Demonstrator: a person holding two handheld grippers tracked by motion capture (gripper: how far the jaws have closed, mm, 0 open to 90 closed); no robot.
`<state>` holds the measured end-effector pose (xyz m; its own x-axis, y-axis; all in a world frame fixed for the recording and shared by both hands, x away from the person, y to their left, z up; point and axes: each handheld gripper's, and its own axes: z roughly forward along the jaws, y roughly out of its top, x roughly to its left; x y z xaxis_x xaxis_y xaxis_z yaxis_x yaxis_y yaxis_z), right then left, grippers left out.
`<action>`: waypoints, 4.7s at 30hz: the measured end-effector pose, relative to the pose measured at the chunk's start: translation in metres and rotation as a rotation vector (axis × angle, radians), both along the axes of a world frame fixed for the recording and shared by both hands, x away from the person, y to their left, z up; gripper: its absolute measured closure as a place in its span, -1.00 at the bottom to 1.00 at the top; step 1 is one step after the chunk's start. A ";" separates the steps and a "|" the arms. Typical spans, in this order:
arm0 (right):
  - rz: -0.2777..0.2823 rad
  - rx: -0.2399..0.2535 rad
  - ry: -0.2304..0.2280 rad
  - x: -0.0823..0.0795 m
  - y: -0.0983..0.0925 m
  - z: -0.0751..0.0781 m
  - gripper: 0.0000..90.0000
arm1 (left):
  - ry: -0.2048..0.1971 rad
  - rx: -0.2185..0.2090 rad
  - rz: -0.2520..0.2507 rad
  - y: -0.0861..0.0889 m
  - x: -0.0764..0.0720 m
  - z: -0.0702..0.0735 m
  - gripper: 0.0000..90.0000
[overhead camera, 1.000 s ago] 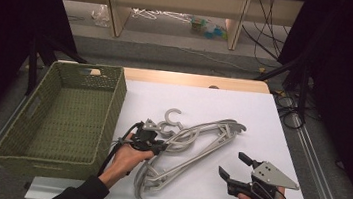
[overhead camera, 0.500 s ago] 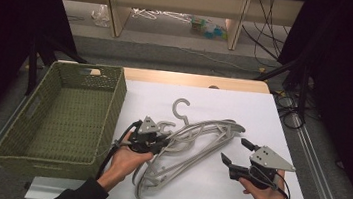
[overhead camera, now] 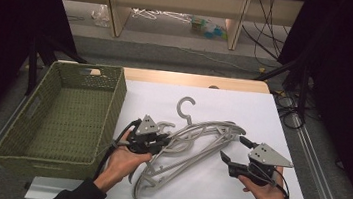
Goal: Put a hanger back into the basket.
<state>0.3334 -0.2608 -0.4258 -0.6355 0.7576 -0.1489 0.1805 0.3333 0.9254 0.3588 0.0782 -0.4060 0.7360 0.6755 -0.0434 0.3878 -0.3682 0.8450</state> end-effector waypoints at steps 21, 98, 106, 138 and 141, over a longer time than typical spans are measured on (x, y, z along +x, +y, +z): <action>-0.010 0.011 0.022 -0.009 -0.008 -0.002 -0.52 | -0.066 -0.057 0.014 0.006 -0.001 0.026 0.81; 0.017 0.001 0.035 -0.005 -0.002 -0.005 -0.52 | -0.144 -0.002 0.529 0.321 -0.006 0.039 0.81; 0.018 0.004 0.038 -0.005 -0.001 -0.005 -0.52 | -0.110 0.165 0.512 0.320 0.004 0.020 0.80; 0.023 0.017 0.042 -0.006 -0.001 -0.006 -0.52 | -0.109 0.083 0.272 0.164 -0.023 0.062 -0.14; 0.024 0.020 0.042 -0.006 -0.001 -0.005 -0.52 | -0.094 0.075 0.164 0.124 -0.028 0.060 -0.18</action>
